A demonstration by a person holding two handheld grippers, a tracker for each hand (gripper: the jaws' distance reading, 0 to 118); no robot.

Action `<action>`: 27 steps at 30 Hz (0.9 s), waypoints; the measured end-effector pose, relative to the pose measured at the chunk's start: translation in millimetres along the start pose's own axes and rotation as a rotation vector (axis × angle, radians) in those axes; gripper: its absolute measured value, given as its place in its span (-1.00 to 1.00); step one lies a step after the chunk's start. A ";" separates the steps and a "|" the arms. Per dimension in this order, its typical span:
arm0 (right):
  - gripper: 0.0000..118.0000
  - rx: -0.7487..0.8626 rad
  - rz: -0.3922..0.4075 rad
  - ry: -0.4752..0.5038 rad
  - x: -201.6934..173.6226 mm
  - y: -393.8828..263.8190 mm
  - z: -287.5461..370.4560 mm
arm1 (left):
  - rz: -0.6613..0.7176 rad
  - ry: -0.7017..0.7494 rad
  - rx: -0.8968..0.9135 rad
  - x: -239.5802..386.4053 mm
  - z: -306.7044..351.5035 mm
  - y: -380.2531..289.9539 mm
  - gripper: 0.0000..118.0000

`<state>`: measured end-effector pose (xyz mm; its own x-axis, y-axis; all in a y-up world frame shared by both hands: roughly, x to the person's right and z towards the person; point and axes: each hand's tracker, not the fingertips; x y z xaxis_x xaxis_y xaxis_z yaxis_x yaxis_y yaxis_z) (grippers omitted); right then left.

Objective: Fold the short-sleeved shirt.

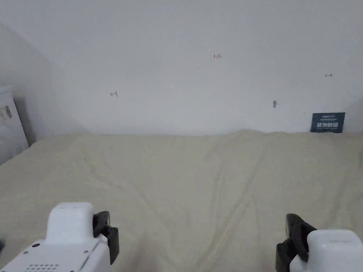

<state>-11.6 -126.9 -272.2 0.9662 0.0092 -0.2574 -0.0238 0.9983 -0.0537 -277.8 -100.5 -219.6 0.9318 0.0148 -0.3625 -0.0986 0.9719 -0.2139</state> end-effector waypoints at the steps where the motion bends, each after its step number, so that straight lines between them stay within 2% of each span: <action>1: -1.00 -0.001 -0.012 -0.008 5.6 2.1 0.8 | 0.002 -0.025 0.012 15.3 6.7 -0.5 -1.00; 3: -1.00 -0.002 -0.029 0.010 17.5 7.6 2.8 | 0.032 -0.031 0.059 46.8 21.0 -3.1 -1.00; 5: -1.00 0.008 -0.003 0.020 23.3 12.9 6.5 | -0.007 -0.083 0.067 67.4 29.7 -5.3 -1.00; 6: -1.00 0.022 0.018 0.002 24.3 14.8 9.6 | -0.025 -0.028 0.084 80.5 34.9 -8.0 -1.00; 8: -1.00 0.033 0.014 -0.011 27.8 19.8 13.7 | -0.042 -0.021 0.117 92.3 39.4 -10.2 -1.00; 10: -1.00 0.041 -0.028 0.003 35.3 22.5 16.2 | -0.049 -0.019 0.192 101.6 46.8 -13.5 -1.00; 13: -1.00 0.043 -0.023 0.003 39.3 23.7 19.9 | -0.007 0.016 0.256 105.7 59.6 -12.8 -1.00; 17: -1.00 0.054 0.012 -0.010 40.3 23.9 22.5 | -0.086 0.093 0.220 112.9 55.8 -13.0 -1.00; 20: -1.00 0.064 -0.027 -0.011 46.6 24.5 25.9 | -0.095 0.087 0.213 110.9 54.8 -14.5 -1.00; 21: -0.89 0.062 -0.030 -0.015 48.1 25.2 25.6 | -0.094 0.080 0.210 108.4 55.3 -14.4 -0.93; 22: -0.70 0.060 -0.027 -0.018 49.0 25.3 24.9 | -0.090 0.083 0.209 108.8 55.3 -14.0 -0.72; 23: -0.46 0.053 -0.021 -0.020 50.8 26.2 23.6 | -0.086 0.083 0.210 106.7 55.5 -13.6 -0.31; 24: 0.02 0.039 -0.013 -0.019 52.5 27.0 22.3 | -0.088 0.073 0.198 104.6 55.4 -11.4 0.37; 25: 0.45 0.019 -0.009 -0.018 53.8 27.1 20.7 | -0.089 0.071 0.189 103.0 54.5 -10.1 0.71; 26: 0.72 0.008 -0.016 -0.023 55.2 26.7 19.5 | -0.087 0.069 0.186 101.9 53.2 -10.3 0.83; 27: 0.78 0.011 -0.024 -0.027 56.7 24.7 20.0 | -0.086 0.073 0.189 100.9 54.7 -10.0 0.84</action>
<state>47.6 -100.5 -268.8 0.9732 -0.0138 -0.2297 0.0025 0.9988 -0.0493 -163.7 -95.8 -204.5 0.9055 -0.0802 -0.4166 0.0536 0.9957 -0.0752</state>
